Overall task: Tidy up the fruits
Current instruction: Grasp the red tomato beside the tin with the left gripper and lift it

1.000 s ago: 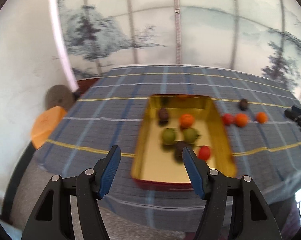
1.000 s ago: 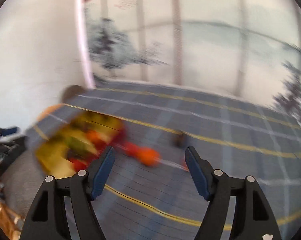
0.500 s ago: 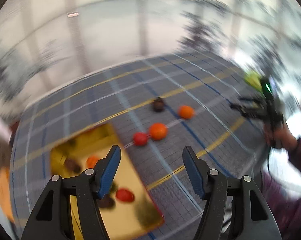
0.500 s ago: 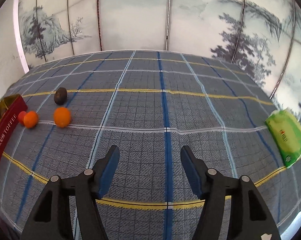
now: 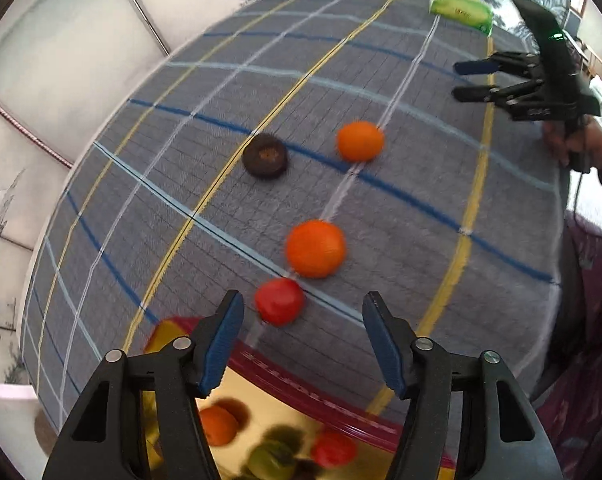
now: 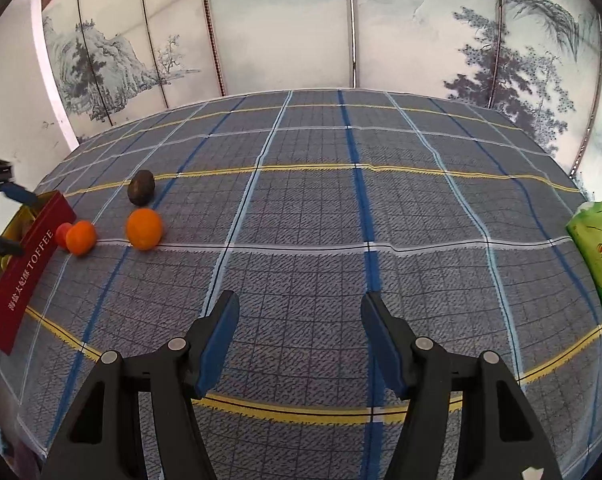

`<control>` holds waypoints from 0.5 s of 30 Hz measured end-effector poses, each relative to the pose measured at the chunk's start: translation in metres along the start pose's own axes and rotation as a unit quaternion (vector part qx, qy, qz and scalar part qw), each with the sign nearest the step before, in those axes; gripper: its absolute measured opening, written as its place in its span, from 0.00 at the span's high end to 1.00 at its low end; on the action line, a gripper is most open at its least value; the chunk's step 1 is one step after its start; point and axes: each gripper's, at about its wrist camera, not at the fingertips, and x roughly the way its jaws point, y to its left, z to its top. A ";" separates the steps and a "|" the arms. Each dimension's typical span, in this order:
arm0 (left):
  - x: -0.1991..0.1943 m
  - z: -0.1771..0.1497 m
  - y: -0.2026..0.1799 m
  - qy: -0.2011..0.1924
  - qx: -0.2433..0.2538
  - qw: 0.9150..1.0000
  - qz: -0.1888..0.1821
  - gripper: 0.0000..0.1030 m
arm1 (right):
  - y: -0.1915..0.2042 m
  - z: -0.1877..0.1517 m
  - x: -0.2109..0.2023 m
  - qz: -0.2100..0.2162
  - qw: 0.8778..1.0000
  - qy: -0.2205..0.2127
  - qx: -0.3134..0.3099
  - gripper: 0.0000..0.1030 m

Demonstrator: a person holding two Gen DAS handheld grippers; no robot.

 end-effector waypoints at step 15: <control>0.038 -0.009 0.024 0.011 -0.012 0.999 -0.037 0.63 | -0.001 0.003 0.009 0.006 1.000 0.018 0.010 0.41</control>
